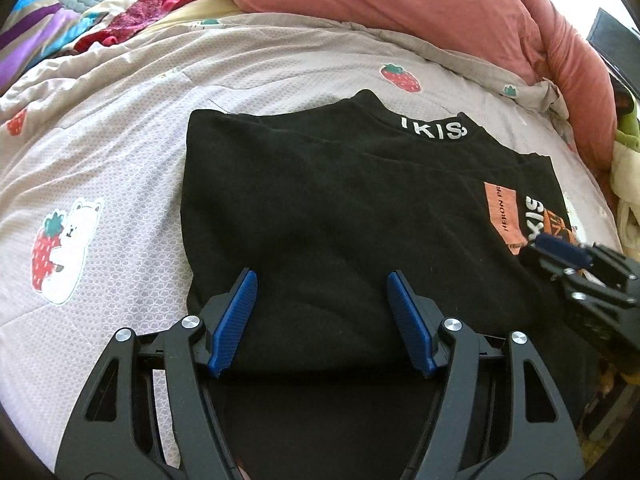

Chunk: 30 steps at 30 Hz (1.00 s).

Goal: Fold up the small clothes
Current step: 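Lay the cuff back on the shirt body and open the right tool, then move both open tools toward the shirt hem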

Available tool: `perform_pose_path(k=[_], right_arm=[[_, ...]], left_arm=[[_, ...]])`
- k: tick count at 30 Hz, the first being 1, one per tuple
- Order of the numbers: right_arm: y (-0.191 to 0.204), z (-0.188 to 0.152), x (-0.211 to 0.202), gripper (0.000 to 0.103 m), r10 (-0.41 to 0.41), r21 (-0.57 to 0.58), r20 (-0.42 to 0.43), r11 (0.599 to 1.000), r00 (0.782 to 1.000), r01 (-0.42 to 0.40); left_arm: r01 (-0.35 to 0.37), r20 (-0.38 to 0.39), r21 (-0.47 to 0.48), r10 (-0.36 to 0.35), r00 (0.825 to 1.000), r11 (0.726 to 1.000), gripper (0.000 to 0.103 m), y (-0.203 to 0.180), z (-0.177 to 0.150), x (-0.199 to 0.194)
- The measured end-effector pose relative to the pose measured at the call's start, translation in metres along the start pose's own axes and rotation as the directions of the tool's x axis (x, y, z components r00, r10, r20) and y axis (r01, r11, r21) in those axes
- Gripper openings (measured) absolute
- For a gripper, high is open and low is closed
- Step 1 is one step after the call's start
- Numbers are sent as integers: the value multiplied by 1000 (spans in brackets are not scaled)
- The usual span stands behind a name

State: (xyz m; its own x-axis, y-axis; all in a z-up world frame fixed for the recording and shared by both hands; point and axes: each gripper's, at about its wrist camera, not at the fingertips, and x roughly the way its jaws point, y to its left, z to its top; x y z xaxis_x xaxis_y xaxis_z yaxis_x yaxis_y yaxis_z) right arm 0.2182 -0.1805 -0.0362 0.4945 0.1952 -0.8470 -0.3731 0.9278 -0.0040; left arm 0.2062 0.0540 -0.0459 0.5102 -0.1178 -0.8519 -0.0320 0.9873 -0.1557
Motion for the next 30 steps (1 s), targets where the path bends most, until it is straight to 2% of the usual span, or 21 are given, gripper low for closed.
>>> perform_pose_path(k=[7,10,12,15,28,30], right_arm=[[-10,-10,4,27,7,18,-3,1000,1000,-7],[-10,-11,0,31,21,35,4,999,1000,-21],[-8,-12,-7,39,32,35,13,999,999,-32],[-3,-14,-17,44,45,23,26,999,999,-46],[-1,-27,-36,45,54,35,39,998,998,-55],[-2,-30,-39,50,61,46,39,997,997,-63]], left_arm=[[8,5,-8,-8,1000,1000,60,1,-1,-1],[9,5,-16,-9,1000,1000,60,2,-2,-3],[8,2,-13,-8,1000,1000,60,2,-2,-3],[6,3,-14,-6,1000,1000,60,1,-2,-5],[8,27,-37,-7,1000,999,60,2,-10,-19],[13,44,-44,-11,999,999,63,3,-12,-28]])
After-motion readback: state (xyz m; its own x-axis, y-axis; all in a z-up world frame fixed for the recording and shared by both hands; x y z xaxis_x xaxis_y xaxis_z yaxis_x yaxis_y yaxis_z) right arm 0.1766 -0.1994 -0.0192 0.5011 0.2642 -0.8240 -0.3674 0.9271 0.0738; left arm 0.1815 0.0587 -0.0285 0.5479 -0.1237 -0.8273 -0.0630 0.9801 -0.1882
